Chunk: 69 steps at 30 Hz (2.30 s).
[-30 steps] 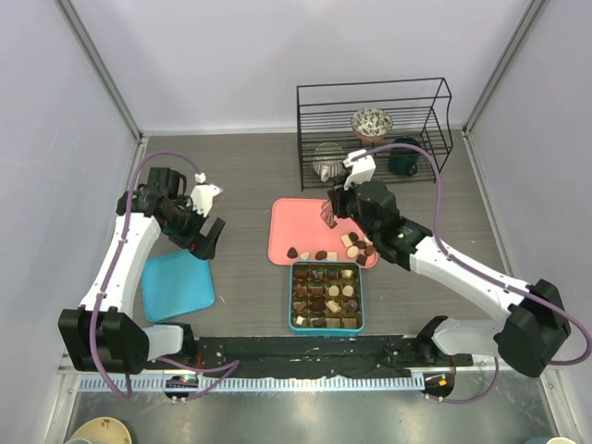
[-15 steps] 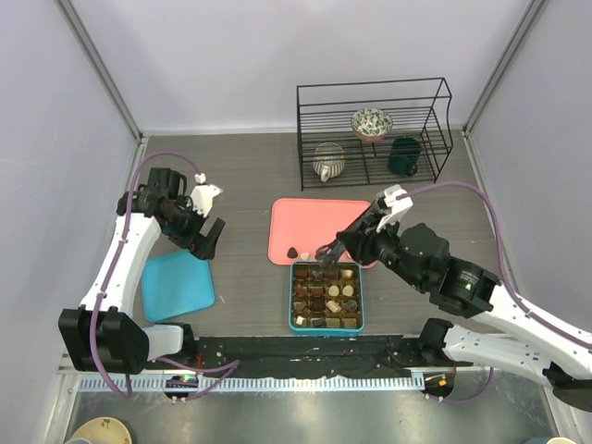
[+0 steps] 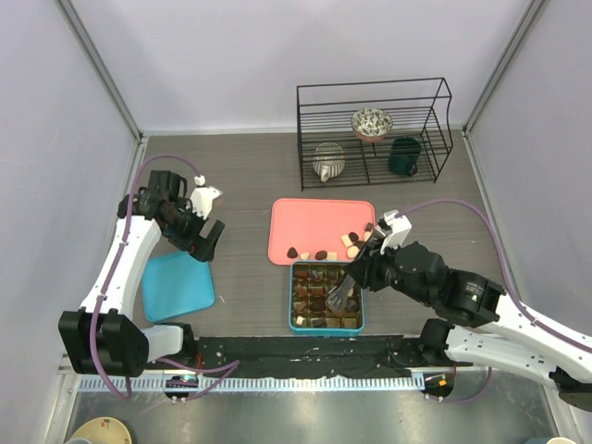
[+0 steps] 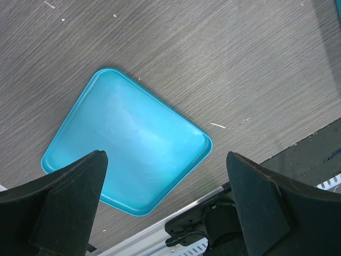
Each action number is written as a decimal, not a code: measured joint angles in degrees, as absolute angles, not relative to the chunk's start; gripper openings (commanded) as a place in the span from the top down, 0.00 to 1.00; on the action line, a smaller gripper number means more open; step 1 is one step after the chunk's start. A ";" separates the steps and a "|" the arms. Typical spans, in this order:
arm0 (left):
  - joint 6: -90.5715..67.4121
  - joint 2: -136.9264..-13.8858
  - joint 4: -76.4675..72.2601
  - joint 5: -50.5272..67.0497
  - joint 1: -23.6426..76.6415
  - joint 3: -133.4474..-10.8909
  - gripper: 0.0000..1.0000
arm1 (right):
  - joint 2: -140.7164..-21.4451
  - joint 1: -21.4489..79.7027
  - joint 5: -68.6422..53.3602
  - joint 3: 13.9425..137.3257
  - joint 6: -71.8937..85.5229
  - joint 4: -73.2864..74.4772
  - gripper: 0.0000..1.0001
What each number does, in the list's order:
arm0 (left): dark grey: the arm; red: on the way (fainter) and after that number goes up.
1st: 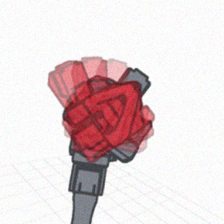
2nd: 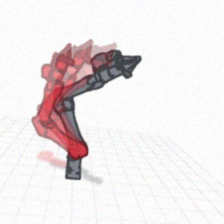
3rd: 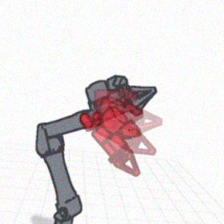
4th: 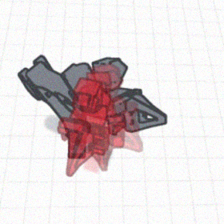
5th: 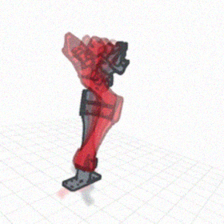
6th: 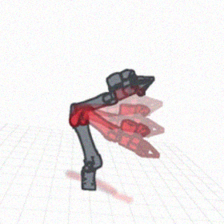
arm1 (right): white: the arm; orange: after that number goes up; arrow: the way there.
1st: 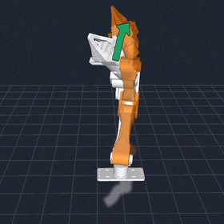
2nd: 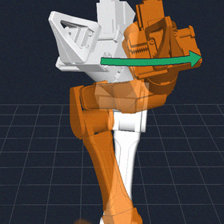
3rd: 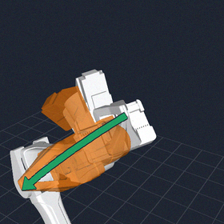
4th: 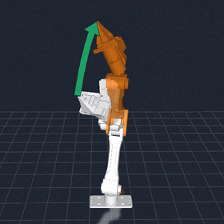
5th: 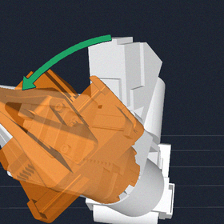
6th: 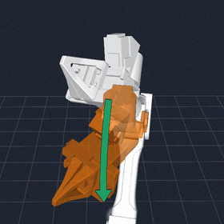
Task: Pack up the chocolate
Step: Place the fake chocolate in the packing box, then pick up the fake chocolate from the plate.
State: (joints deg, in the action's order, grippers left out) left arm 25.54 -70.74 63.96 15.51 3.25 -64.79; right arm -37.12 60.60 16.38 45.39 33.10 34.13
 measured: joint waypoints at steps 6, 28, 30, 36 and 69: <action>25.52 -70.74 64.03 15.51 3.25 -64.79 0.01 | -37.47 60.64 15.49 42.78 34.17 33.41 0.75; 25.76 -70.72 64.77 15.55 3.25 -65.45 0.00 | -40.97 61.08 17.61 43.27 32.32 31.75 0.69; 25.78 -70.72 64.82 15.57 3.25 -65.45 0.00 | -42.39 61.08 18.81 45.69 30.92 31.59 0.69; 25.78 -70.72 64.82 15.57 3.25 -65.45 0.00 | -48.58 60.93 25.50 52.58 23.44 27.94 0.72; 26.44 -70.72 65.12 15.40 3.25 -65.67 0.00 | -76.90 37.71 20.93 50.63 12.38 -0.45 0.56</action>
State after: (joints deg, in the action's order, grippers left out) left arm 26.44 -70.72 65.12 15.40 3.25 -65.67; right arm -76.90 37.71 20.93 50.63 12.38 -0.45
